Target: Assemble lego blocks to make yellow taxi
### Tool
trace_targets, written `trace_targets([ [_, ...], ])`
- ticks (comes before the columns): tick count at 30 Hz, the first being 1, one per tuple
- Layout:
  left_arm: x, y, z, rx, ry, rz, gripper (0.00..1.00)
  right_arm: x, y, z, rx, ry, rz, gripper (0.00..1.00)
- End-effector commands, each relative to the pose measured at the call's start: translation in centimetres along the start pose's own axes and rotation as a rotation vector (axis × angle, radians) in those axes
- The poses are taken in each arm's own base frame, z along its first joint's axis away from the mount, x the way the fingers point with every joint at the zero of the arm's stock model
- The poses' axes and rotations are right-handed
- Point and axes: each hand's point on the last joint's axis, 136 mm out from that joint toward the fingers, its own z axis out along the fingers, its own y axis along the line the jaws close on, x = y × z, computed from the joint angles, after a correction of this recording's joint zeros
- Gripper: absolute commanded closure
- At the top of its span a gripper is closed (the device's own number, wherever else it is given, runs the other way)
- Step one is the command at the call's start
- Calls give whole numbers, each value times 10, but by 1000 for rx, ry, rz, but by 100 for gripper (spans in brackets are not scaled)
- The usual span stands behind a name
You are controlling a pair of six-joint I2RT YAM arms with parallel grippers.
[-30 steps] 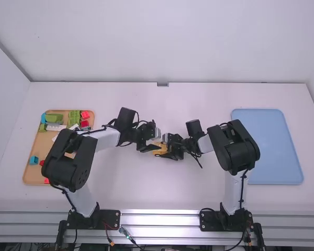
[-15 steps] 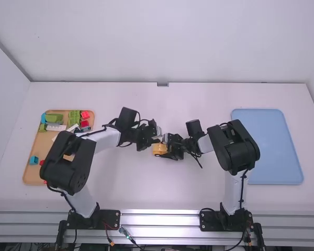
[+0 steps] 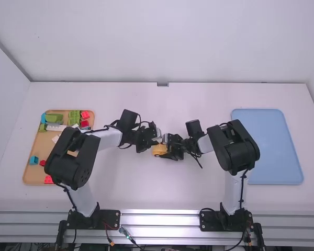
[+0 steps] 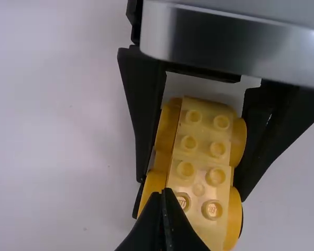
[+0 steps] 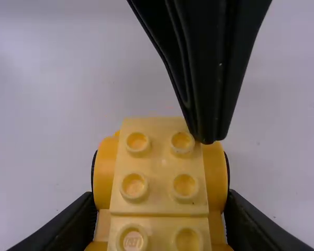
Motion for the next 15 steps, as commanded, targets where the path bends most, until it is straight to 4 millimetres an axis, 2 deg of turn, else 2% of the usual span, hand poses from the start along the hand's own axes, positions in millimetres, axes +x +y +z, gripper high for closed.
trace_targets([
  [1,4,-10,5,37,-3,-14,98,14,1,2,13,51,28,44],
  [4,0,-3,2,14,-20,5,98,14,1,2,13,52,29,44],
  [7,-14,6,-7,-26,-51,13,98,14,1,2,14,52,28,44],
  [10,-31,1,-13,-13,-85,32,98,14,1,2,14,51,27,44],
  [15,-27,-12,-14,38,-76,24,98,13,0,2,16,49,23,44],
])
